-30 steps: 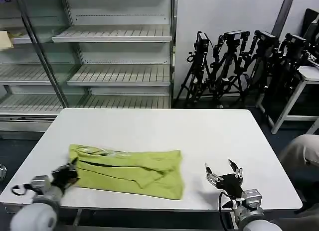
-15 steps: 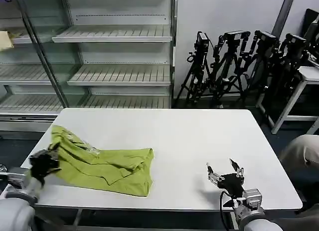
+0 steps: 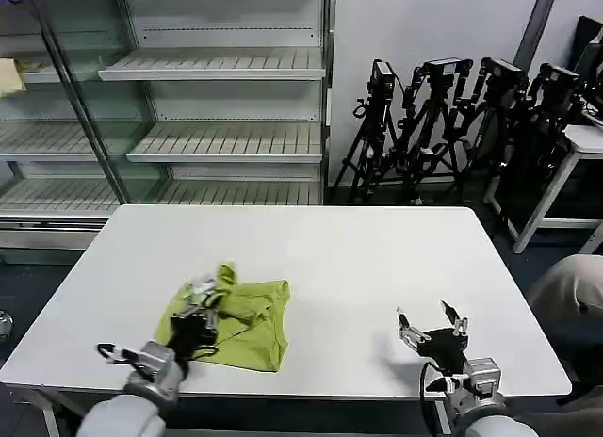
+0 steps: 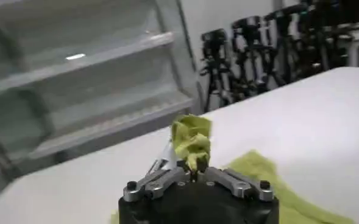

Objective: Fold and organize the clothes.

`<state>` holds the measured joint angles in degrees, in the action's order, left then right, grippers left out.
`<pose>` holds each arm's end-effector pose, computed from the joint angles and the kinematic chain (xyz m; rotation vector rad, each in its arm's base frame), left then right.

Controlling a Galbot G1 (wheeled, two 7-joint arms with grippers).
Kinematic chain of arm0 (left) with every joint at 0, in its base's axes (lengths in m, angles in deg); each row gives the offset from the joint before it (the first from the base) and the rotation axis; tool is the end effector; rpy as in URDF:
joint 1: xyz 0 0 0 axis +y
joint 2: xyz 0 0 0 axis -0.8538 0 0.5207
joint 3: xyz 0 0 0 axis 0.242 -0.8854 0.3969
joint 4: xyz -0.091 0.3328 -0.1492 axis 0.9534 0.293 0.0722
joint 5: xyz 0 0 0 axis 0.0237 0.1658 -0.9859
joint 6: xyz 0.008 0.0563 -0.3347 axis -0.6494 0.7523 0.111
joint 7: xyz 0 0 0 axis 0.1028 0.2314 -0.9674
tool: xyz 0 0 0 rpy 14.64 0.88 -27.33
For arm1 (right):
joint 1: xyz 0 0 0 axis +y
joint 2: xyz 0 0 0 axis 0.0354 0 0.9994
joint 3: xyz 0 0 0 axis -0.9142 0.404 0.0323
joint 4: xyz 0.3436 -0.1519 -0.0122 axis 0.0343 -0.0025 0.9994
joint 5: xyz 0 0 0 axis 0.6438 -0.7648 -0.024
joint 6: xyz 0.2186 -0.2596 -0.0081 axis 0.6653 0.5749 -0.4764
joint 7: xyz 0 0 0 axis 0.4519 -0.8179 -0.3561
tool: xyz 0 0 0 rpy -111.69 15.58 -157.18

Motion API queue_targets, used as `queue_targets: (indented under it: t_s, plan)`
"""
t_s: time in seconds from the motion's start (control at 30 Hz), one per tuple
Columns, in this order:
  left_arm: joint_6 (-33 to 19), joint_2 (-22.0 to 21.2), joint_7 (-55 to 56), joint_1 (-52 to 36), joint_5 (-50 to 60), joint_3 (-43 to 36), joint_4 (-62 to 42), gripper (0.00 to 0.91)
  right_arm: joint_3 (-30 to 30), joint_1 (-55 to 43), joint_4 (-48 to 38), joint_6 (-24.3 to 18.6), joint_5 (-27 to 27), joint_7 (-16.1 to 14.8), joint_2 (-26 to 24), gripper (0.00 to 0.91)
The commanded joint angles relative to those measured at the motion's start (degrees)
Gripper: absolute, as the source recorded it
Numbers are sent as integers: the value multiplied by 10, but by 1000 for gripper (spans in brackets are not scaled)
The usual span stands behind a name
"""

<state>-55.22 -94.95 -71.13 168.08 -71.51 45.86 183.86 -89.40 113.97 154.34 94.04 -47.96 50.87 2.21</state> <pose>0.2006 0.0459 -0.2532 -0.3876 -2.8370 -0.4143 0.1717 -0.0590 -0.2558 0.1028 -2.8657 0.1837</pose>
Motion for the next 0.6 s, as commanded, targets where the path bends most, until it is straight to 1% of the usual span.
queue_targets:
  t_s: [0.03,0.4,0.43,0.47,0.6]
  plan:
    - [-1,-29,-6,-25,42,-98,-23,10,1,-1,-2,1,-4,0,3,907]
    - [12,-31,19,-40,11,-103,-31,20,13,-7,-4,2,-12,1,9,907]
    - [15,-31,23,-40,4,-104,-30,232,13,-7,-3,2,-12,1,9,907]
    - [16,-31,29,-40,-5,-107,-24,907,13,-7,-4,2,-13,1,9,907]
    - [8,-34,41,-42,-47,-112,-12,907,15,-9,-5,2,-14,1,11,907]
